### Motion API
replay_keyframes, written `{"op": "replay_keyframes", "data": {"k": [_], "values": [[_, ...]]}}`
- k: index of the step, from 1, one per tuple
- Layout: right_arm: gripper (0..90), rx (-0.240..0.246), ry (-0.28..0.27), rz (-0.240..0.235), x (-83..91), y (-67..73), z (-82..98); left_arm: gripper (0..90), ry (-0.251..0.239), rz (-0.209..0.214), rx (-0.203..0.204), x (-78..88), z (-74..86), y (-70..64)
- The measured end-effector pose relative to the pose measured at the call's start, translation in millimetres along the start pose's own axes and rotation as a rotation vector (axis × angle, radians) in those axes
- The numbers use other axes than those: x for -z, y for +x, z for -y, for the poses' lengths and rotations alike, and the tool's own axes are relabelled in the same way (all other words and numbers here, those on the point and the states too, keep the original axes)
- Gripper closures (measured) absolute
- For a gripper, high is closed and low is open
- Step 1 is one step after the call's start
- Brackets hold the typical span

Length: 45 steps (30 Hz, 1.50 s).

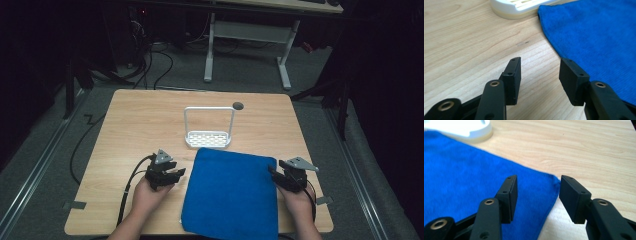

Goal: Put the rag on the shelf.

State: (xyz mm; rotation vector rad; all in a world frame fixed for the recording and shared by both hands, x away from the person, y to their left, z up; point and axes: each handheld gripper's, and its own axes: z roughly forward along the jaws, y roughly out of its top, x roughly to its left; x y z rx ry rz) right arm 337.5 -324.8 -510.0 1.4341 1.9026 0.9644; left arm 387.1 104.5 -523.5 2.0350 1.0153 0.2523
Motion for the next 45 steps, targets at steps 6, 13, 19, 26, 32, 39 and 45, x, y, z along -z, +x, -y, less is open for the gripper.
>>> {"op": "replay_keyframes", "data": {"k": [6, 13, 19, 26, 32, 39, 45], "values": [[53.2, -0.004, 0.000, -0.006, -2.6, 3.4, 1.3, 52.9, -0.016, 0.020, 0.010, 1.4, 0.3, 1.7], [53.8, -0.015, -0.014, -0.013, -1.9, 2.0, -0.2, 52.2, -0.022, 0.020, 0.008, 1.5, 0.6, 3.0], [53.5, -0.002, -0.016, -0.029, -2.7, 4.2, -1.2, 53.1, -0.023, 0.024, 0.004, 1.5, 0.5, 2.5], [53.9, 0.016, -0.010, -0.034, -2.3, 5.6, -1.4, 55.5, -0.037, 0.076, -0.004, 0.0, -0.9, -6.9], [61.7, 0.012, -0.003, -0.052, -2.4, 4.9, -1.4, 70.6, -0.025, 0.149, -0.075, -7.0, -4.6, -27.3], [71.2, 0.011, 0.014, -0.067, 2.0, 3.7, 2.2, 81.6, 0.032, 0.146, -0.171, -24.9, -9.6, -46.6], [88.9, 0.020, 0.081, -0.077, 5.3, 0.8, 13.3, 85.4, 0.077, 0.126, -0.215, -35.8, -13.3, -53.4]]}}
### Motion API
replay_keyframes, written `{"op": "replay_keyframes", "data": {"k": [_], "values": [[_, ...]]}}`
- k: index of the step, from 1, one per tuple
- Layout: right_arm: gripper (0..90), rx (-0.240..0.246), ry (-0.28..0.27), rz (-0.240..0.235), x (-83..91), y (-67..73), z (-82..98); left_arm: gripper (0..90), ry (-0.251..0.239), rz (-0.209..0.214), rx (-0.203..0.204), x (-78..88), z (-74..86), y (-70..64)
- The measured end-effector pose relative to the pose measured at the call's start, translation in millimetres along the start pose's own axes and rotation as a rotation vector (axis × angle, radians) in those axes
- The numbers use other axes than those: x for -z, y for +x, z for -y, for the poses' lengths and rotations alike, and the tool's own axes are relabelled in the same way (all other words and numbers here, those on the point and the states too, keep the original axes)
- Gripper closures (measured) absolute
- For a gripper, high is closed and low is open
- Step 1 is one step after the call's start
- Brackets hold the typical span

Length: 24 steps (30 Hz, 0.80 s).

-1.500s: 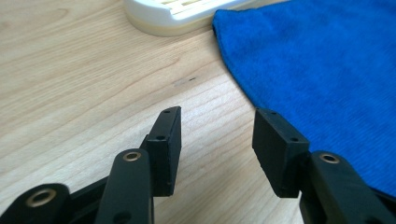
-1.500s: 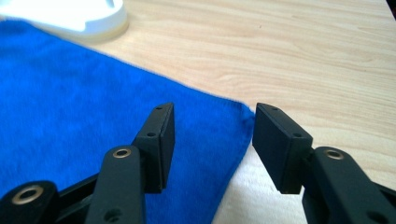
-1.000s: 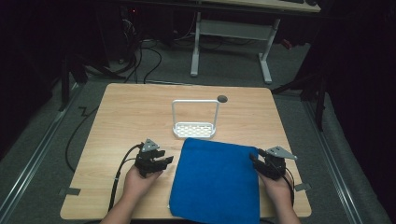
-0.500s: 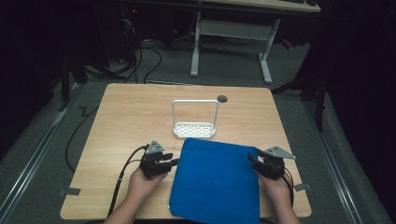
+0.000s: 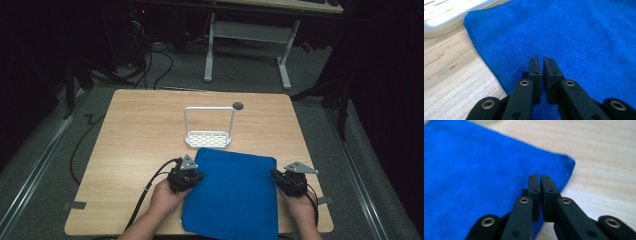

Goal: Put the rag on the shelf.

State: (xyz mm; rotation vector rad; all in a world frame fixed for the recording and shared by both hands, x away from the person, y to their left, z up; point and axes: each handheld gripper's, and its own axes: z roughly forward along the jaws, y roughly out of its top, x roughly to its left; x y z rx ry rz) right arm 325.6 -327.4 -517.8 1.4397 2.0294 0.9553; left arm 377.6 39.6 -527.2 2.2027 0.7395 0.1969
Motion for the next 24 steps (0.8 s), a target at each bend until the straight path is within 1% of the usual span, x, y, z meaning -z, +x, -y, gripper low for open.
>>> {"op": "replay_keyframes", "data": {"k": [1, 2, 3, 4, 5, 7, 10, 12, 14, 15, 16, 21, 22, 23, 24], "values": [[89.6, 0.001, 0.022, 0.007, -0.9, -0.9, 3.0, 86.0, 0.004, -0.002, -0.004, -1.1, -0.5, -0.1], [89.6, 0.001, 0.022, 0.007, -0.9, -0.9, 3.0, 86.2, 0.004, -0.002, -0.004, -1.1, -0.5, -0.1], [89.8, 0.002, 0.046, 0.014, -2.4, -2.0, 5.6, 86.3, 0.005, -0.001, -0.004, -1.3, -0.9, 0.1], [89.8, 0.002, 0.046, 0.014, -2.4, -2.0, 5.6, 86.3, 0.007, 0.000, -0.004, -1.3, -1.0, 0.4], [90.0, 0.001, 0.058, 0.013, -3.6, -2.6, 7.1, 86.3, 0.010, 0.005, -0.001, -1.1, -0.9, 1.2], [90.0, 0.004, 0.057, 0.013, -4.1, -2.8, 7.8, 86.3, 0.013, 0.006, 0.003, -0.6, -0.8, 1.8], [90.0, 0.015, 0.059, 0.023, -5.2, -0.2, 6.8, 86.3, 0.018, -0.007, -0.016, 1.2, 0.4, 1.1], [90.0, 0.023, 0.061, 0.015, -7.3, 2.0, 5.1, 86.3, 0.017, -0.015, -0.021, 4.0, 3.1, 1.2], [90.0, 0.028, 0.060, 0.012, -8.1, 2.5, 4.5, 86.3, 0.016, -0.016, -0.017, 5.5, 4.6, 1.8], [90.0, 0.035, 0.060, 0.001, -11.1, 5.2, 2.2, 86.3, 0.015, -0.017, -0.010, 9.5, 8.1, 4.2], [90.0, 0.035, 0.060, 0.001, -11.1, 5.2, 2.2, 86.3, 0.015, -0.017, -0.010, 9.5, 8.1, 4.2], [89.9, 0.067, 0.059, -0.027, -20.6, 14.8, -5.1, 86.3, 0.023, -0.038, 0.024, 23.7, 19.2, 12.9], [89.9, 0.073, 0.060, -0.033, -22.5, 17.4, -6.7, 86.3, 0.023, -0.037, 0.036, 26.2, 21.3, 15.2], [89.9, 0.088, 0.056, -0.046, -26.5, 21.6, -9.3, 86.3, 0.019, -0.038, 0.058, 30.3, 25.2, 18.2], [89.9, 0.088, 0.056, -0.046, -26.5, 21.6, -9.3, 86.3, 0.019, -0.038, 0.058, 30.3, 25.2, 18.2]]}}
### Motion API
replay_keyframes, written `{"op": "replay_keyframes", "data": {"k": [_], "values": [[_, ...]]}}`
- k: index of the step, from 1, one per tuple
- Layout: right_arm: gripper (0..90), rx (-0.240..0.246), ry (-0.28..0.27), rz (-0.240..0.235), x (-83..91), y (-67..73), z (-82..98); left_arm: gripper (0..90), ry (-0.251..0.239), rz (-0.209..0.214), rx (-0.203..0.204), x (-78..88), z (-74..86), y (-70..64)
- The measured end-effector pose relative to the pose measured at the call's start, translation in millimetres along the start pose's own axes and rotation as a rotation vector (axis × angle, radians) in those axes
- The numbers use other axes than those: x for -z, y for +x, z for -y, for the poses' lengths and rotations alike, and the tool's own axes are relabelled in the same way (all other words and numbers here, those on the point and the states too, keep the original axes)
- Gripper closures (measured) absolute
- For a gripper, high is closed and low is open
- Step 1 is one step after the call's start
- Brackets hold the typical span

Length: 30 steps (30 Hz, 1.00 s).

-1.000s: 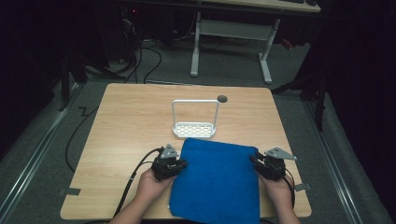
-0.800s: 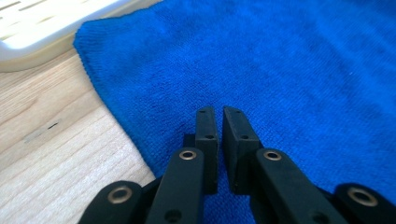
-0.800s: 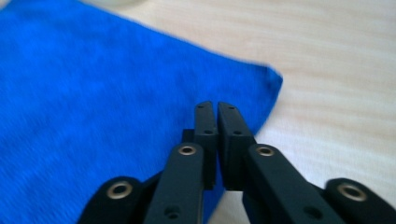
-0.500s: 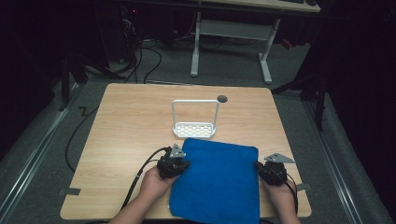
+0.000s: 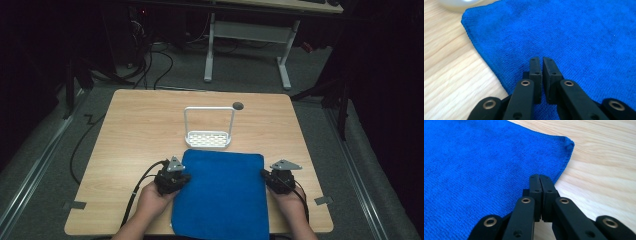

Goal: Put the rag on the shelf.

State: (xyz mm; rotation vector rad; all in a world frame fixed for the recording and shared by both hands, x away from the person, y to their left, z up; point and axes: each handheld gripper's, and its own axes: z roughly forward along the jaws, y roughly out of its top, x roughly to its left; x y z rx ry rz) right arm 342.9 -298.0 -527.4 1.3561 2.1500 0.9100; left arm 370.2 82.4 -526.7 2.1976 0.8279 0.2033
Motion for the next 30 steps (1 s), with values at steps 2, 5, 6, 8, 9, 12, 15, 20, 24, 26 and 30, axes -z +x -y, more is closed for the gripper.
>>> {"op": "replay_keyframes", "data": {"k": [2, 5, 6, 8, 9, 12, 15, 20, 24, 26, 30], "values": [[89.8, 0.012, 0.001, -0.006, -3.5, 3.8, -3.4, 86.3, -0.007, -0.003, 0.009, 5.4, 6.0, 1.4], [89.8, 0.026, -0.003, -0.032, -7.9, 8.5, -7.1, 86.2, -0.002, -0.012, 0.014, 15.3, 15.0, 0.7], [89.7, 0.034, -0.003, -0.039, -9.4, 10.6, -8.5, 86.3, -0.002, -0.011, 0.016, 17.4, 17.2, 0.5], [89.7, 0.042, -0.003, -0.055, -11.6, 14.2, -10.4, 86.2, 0.000, -0.012, 0.020, 23.2, 22.9, -0.5], [89.6, 0.041, -0.004, -0.061, -12.3, 15.7, -11.0, 86.2, 0.000, -0.012, 0.023, 26.0, 25.6, -1.5], [89.6, 0.058, -0.005, -0.083, -14.4, 21.2, -12.9, 86.1, 0.002, -0.011, 0.025, 33.7, 33.5, -3.7], [89.5, 0.069, -0.002, -0.098, -14.8, 27.7, -13.7, 86.0, 0.001, -0.008, 0.032, 40.5, 40.8, -6.0], [88.9, 0.090, 0.002, -0.110, -12.7, 36.3, -12.4, 85.2, 0.004, -0.004, 0.033, 44.6, 44.4, -6.3], [83.5, 0.105, 0.000, -0.105, -11.0, 40.7, -11.2, 78.7, 0.011, 0.016, 0.045, 43.3, 41.3, -4.6], [81.5, 0.112, -0.001, -0.104, -10.4, 41.4, -11.3, 77.4, 0.001, 0.018, 0.050, 43.5, 39.8, -3.6], [78.1, 0.119, -0.049, -0.087, -4.2, 42.0, -12.2, 71.0, -0.089, -0.019, 0.104, 51.4, 36.0, 10.5]]}}
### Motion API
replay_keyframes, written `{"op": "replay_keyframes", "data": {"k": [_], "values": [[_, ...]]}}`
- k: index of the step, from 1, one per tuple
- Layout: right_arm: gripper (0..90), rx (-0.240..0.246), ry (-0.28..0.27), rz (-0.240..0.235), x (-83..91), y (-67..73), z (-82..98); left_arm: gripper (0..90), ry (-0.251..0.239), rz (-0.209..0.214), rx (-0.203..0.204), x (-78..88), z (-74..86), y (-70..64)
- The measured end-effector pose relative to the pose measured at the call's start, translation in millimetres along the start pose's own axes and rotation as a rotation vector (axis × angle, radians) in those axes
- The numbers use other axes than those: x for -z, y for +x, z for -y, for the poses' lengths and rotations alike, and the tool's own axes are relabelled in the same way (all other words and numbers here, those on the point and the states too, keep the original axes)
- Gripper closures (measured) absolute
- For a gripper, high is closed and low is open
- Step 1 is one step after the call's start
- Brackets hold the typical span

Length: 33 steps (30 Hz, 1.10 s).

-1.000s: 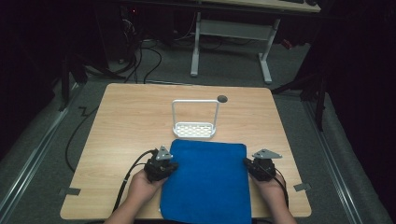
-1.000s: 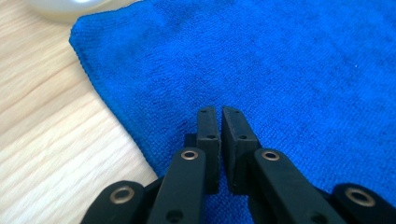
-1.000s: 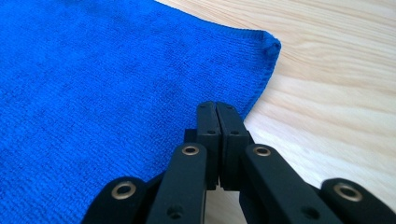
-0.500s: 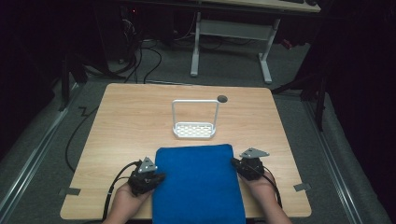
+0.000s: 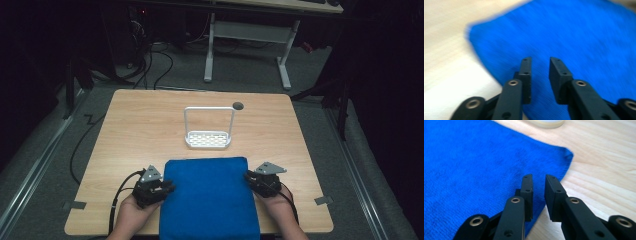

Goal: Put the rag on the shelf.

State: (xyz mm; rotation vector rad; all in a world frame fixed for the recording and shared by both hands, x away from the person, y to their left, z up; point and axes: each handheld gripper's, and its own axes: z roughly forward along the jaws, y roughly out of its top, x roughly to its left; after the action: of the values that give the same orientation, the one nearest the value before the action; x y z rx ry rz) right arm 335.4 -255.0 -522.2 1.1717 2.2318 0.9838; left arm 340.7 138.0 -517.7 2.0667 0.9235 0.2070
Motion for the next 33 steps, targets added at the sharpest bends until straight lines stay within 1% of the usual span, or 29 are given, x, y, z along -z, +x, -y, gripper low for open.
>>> {"op": "replay_keyframes", "data": {"k": [1, 2, 3, 4, 6, 7, 8, 9, 10, 11, 13, 14, 15, 16, 18, 20, 21, 23, 24, 25, 26, 27, 28, 30, 33], "values": [[77.0, 0.001, -0.014, 0.012, 2.4, -1.5, 0.4, 64.5, -0.022, -0.021, 0.030, 0.3, -1.9, 8.0], [77.0, 0.001, -0.014, 0.012, 2.4, -1.5, 0.4, 64.5, -0.035, -0.040, 0.054, -1.0, -3.1, 14.9], [76.8, 0.000, -0.017, 0.015, 3.3, -2.3, 1.2, 62.3, -0.042, -0.064, 0.082, -4.0, -4.4, 22.9], [76.2, -0.005, -0.015, 0.016, 4.0, -3.2, 2.2, 60.4, -0.044, -0.073, 0.097, -6.1, -5.0, 26.8], [75.7, -0.004, -0.012, 0.019, 4.2, -4.4, 3.3, 58.7, -0.045, -0.098, 0.115, -12.0, -6.4, 34.8], [75.3, -0.007, -0.010, 0.021, 4.5, -5.2, 4.0, 57.4, -0.045, -0.103, 0.128, -15.8, -7.0, 37.9], [74.9, -0.009, -0.011, 0.023, 4.7, -5.5, 4.3, 56.6, -0.035, -0.102, 0.137, -19.3, -7.8, 40.4], [74.3, -0.009, -0.012, 0.022, 4.6, -5.8, 4.5, 56.2, -0.028, -0.111, 0.143, -23.0, -8.9, 42.4], [73.6, -0.009, -0.011, 0.023, 4.3, -6.2, 4.7, 55.9, -0.029, -0.119, 0.146, -25.3, -10.5, 43.8], [73.2, -0.010, -0.010, 0.024, 4.1, -6.5, 4.8, 55.6, -0.034, -0.119, 0.149, -26.2, -12.1, 45.0], [71.7, -0.016, -0.012, 0.026, 3.5, -7.3, 4.7, 57.2, -0.046, -0.122, 0.154, -29.7, -16.9, 47.8], [71.7, -0.020, -0.014, 0.028, 3.1, -8.0, 4.6, 58.8, -0.045, -0.115, 0.160, -32.1, -19.1, 49.2], [70.2, -0.031, -0.017, 0.034, 2.4, -9.6, 4.5, 62.6, -0.048, -0.115, 0.164, -34.8, -20.0, 49.9], [70.2, -0.031, -0.017, 0.034, 2.4, -9.6, 4.5, 62.6, -0.037, -0.115, 0.174, -36.9, -20.4, 51.0], [67.9, -0.041, -0.024, 0.041, 2.2, -10.4, 4.0, 67.0, -0.037, -0.122, 0.172, -37.9, -21.2, 50.7], [64.5, -0.052, -0.030, 0.044, 1.5, -11.4, 2.3, 73.3, -0.033, -0.119, 0.160, -38.4, -20.9, 49.2], [63.4, -0.049, -0.034, 0.046, 0.7, -12.4, 1.3, 75.7, -0.029, -0.122, 0.139, -39.3, -20.7, 46.4], [58.4, -0.076, -0.034, 0.051, -6.9, -16.0, -6.6, 80.9, -0.024, -0.133, 0.122, -39.7, -20.8, 44.5], [58.4, -0.076, -0.034, 0.051, -6.9, -16.0, -6.6, 80.9, -0.023, -0.137, 0.119, -39.8, -20.8, 44.6], [56.2, -0.103, -0.026, 0.058, -14.2, -17.8, -12.6, 83.4, -0.023, -0.135, 0.126, -39.7, -20.6, 45.0], [56.1, -0.107, -0.017, 0.057, -17.4, -19.0, -14.6, 84.1, -0.026, -0.133, 0.131, -39.8, -20.5, 45.5], [56.1, -0.107, -0.017, 0.057, -17.4, -19.0, -14.6, 84.1, -0.025, -0.128, 0.137, -39.6, -20.4, 46.2], [56.3, -0.115, -0.010, 0.050, -22.3, -20.2, -16.8, 84.2, -0.025, -0.127, 0.137, -39.5, -20.4, 46.4], [56.4, -0.119, -0.001, 0.060, -30.0, -21.9, -20.9, 84.1, -0.026, -0.125, 0.139, -39.5, -20.2, 46.5], [56.2, -0.154, 0.016, 0.055, -41.3, -27.2, -26.9, 84.2, -0.026, -0.125, 0.139, -39.5, -20.2, 46.5]]}}
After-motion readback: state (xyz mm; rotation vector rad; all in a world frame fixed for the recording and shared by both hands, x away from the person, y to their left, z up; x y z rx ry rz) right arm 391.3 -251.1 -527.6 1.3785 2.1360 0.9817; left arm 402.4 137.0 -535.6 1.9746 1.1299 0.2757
